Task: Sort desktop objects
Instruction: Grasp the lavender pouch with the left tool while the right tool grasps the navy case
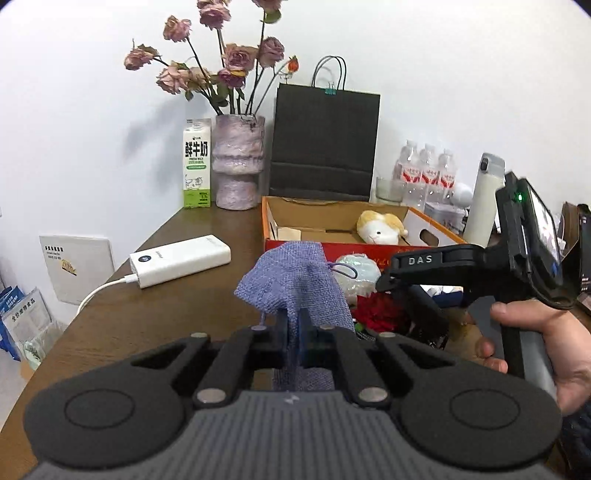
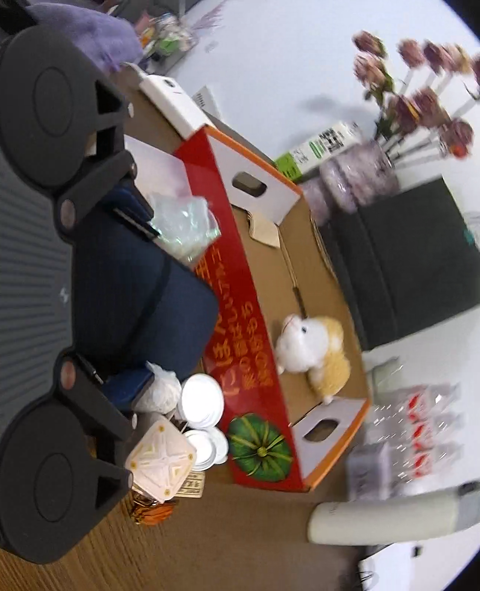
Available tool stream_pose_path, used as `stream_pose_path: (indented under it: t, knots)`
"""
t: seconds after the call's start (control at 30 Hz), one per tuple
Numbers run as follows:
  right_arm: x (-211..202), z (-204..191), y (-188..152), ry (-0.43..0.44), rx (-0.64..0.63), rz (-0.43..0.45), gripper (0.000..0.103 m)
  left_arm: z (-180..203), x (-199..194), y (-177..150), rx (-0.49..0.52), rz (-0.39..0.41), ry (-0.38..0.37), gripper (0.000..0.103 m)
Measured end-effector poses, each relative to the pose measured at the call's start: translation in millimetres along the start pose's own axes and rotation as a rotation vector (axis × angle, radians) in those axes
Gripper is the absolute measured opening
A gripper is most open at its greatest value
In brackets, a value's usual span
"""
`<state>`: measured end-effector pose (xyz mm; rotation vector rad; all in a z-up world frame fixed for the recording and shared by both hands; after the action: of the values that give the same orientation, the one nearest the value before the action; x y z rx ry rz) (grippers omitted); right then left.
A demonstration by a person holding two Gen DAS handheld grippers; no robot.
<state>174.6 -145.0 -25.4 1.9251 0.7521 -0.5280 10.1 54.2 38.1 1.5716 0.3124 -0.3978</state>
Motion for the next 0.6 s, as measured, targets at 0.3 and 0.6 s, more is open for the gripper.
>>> stream_pose_path:
  t: [0.3, 0.6]
  knots:
    - [-70, -18, -18, -0.079, -0.312, 0.143, 0.017, 18, -12, 0, -0.054, -0.01, -0.237, 0.006]
    - [-141, 36, -78, -0.145, -0.321, 0.086, 0.019, 46, 4, -49, -0.026, -0.21, -0.313, 0.006]
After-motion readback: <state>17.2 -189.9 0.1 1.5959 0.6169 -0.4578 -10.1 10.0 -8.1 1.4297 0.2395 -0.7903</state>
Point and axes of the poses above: each gripper's, at about its wrist camera, not at the fingertips, and x roughly the way its jaws point, z to its right, y to its top, the point moved 9 cm from there along x, roughly the way its jaws point, and after that the axes turned 5 degrees about x, right-handed, at the moved point
